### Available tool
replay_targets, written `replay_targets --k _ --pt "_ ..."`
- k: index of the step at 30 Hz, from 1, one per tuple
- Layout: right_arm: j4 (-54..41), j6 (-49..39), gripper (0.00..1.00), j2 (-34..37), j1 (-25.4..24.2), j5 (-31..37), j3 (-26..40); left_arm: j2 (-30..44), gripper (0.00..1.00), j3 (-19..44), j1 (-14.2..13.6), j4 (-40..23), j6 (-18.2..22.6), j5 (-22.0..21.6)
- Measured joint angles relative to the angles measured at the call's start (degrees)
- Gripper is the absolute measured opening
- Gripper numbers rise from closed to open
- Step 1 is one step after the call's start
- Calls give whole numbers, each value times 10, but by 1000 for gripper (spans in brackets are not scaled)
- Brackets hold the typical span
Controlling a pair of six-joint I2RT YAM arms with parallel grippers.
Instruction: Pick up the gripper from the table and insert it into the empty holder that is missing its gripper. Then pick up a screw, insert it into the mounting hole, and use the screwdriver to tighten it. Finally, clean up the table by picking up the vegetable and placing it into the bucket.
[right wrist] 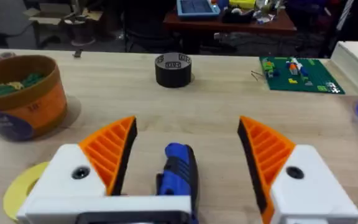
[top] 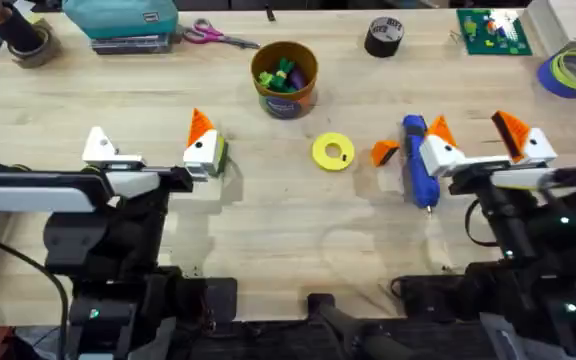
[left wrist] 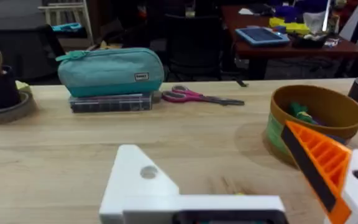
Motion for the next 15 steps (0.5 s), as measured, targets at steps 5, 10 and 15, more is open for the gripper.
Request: replay_targets --k 5,10,15 --pt "-25 16 995 1 0 0 77 3 986 81 0 -103 -13 6" --pt "-82 21 996 8 0 0 192 51 986 217 0 -195 -17 6" --pt "-142 22 995 62 0 0 291 153 986 345 0 -257 -19 6"
